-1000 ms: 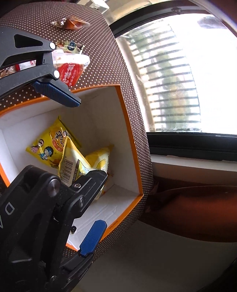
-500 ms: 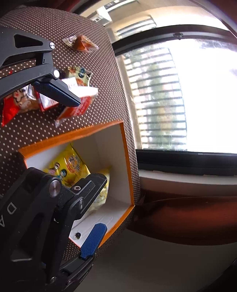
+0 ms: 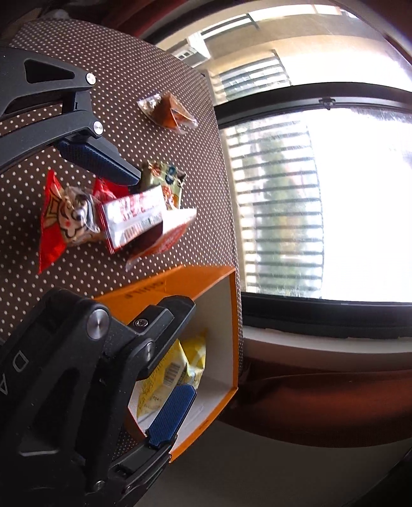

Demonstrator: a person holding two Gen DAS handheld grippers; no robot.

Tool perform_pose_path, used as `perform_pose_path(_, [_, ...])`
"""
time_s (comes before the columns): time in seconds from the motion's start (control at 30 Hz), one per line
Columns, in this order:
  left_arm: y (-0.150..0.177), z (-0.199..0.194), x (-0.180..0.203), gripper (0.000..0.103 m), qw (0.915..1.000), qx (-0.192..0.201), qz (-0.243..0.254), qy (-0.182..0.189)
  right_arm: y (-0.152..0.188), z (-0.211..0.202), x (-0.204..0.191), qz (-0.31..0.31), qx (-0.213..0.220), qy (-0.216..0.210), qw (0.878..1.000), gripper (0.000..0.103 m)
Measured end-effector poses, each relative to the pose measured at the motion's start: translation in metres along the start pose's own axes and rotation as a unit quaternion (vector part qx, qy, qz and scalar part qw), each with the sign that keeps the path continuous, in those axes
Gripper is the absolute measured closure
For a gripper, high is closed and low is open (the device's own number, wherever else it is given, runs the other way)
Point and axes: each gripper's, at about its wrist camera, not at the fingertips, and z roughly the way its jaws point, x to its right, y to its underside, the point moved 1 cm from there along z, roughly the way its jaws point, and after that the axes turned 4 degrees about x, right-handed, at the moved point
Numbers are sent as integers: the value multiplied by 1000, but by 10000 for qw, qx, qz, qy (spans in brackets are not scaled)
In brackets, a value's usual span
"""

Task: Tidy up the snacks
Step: 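Withdraw both grippers from the box back toward the snack pile, then grasp a white-and-red candy stick packet with the right gripper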

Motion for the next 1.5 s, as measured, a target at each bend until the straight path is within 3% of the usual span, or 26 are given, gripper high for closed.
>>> perform_pose_path(0.5, [25, -13, -65, 11, 9989, 43, -336, -330, 16, 26, -54, -417, -63, -202, 9989, 18])
perform_pose_path(0.9, [43, 17, -104, 11, 9953, -301, -738, -555, 32, 73, -88, -617, -596, -512, 9950, 19])
perform_pose_path(1.23, [56, 50, -117, 11, 9916, -717, -925, -545, 48, 116, -89, -615, -1232, -463, 9894, 37])
perform_pose_path(1.5, [57, 69, -118, 11, 9903, -866, -961, -509, 55, 138, -78, -516, -1532, -323, 9863, 41])
